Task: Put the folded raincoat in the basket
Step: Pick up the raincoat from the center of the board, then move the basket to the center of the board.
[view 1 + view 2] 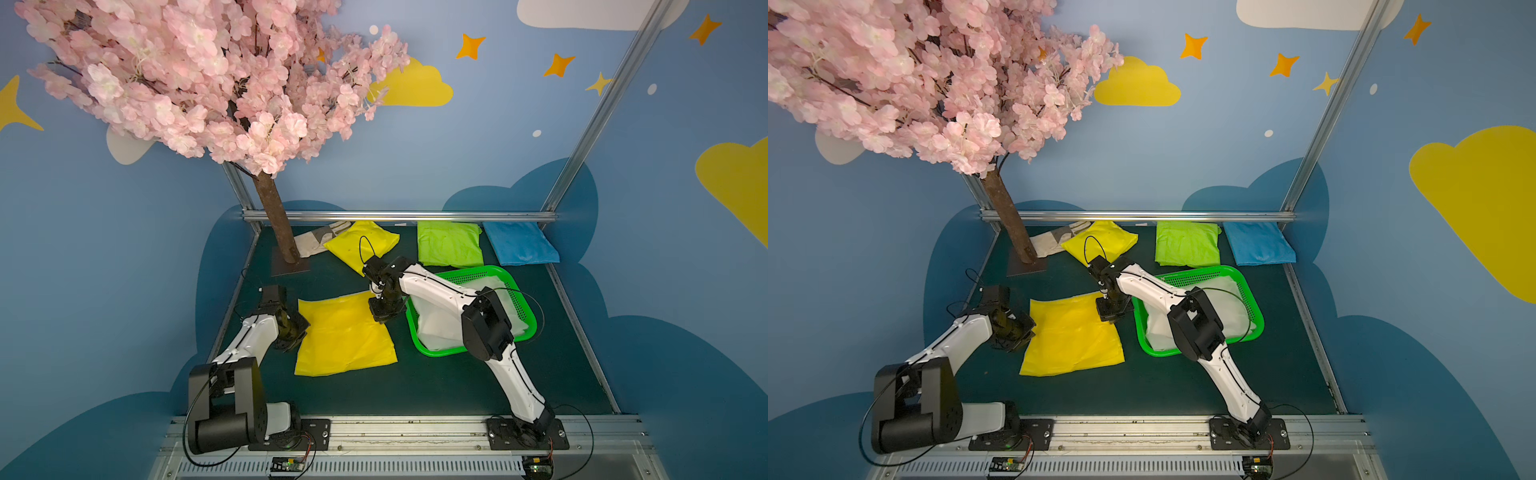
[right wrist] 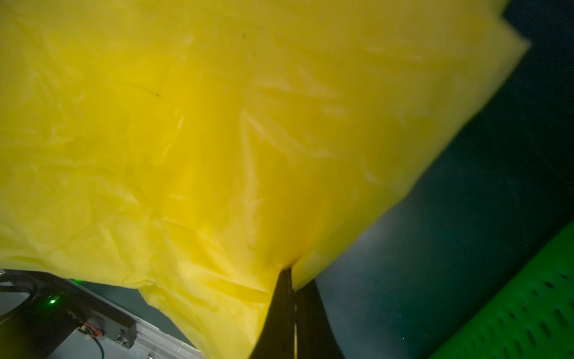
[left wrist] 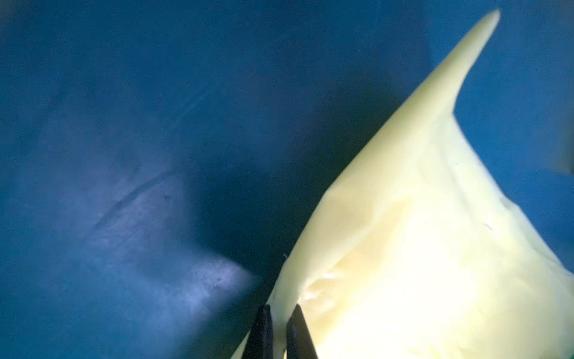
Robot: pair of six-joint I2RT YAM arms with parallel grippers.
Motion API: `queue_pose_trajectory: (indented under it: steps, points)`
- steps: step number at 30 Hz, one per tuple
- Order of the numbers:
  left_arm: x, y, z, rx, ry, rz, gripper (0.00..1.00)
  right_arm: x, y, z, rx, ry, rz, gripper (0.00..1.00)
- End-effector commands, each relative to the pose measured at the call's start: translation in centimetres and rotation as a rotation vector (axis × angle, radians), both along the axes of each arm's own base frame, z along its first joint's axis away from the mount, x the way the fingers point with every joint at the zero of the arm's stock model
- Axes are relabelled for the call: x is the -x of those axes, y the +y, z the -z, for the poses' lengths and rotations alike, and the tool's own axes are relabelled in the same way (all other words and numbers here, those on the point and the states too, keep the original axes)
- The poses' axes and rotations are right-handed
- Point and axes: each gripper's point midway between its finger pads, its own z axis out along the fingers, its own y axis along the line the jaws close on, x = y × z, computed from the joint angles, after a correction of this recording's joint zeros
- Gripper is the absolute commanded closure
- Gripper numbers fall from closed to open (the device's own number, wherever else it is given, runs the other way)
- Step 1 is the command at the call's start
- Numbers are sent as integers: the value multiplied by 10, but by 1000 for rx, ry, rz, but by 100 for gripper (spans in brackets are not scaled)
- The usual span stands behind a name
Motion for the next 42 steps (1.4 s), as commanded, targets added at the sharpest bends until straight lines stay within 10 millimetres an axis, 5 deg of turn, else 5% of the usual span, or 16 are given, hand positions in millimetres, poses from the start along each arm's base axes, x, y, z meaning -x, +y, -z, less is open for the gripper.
queue_pose_trajectory:
  steps: [1,7,13,18,24,28,31,36,42]
  points:
    - [4,3,-38,-19,-27,-18,98,10,27,-45,-177,12,-48,100]
    - [5,2,-115,-54,-192,28,98,8,21,-110,-331,-9,-64,100]
    - [-1,-40,-145,100,-298,67,98,-14,-59,-154,-340,-78,40,100]
    - [-28,-116,-136,197,-303,153,98,-29,-152,-157,-262,-85,200,100]
    - [-64,-250,-124,266,-213,346,98,-42,-257,-156,-133,-136,421,100]
    - [-68,-329,-109,281,-147,498,98,-42,-311,-151,-89,-134,534,100]
    - [-62,-359,-89,274,-97,552,98,-40,-334,-149,-76,-142,605,100]
    - [-52,-369,-63,266,-32,581,98,-42,-337,-145,-67,-138,615,100]
    - [-43,-334,-44,208,19,558,98,-42,-331,-133,-55,-111,600,100]
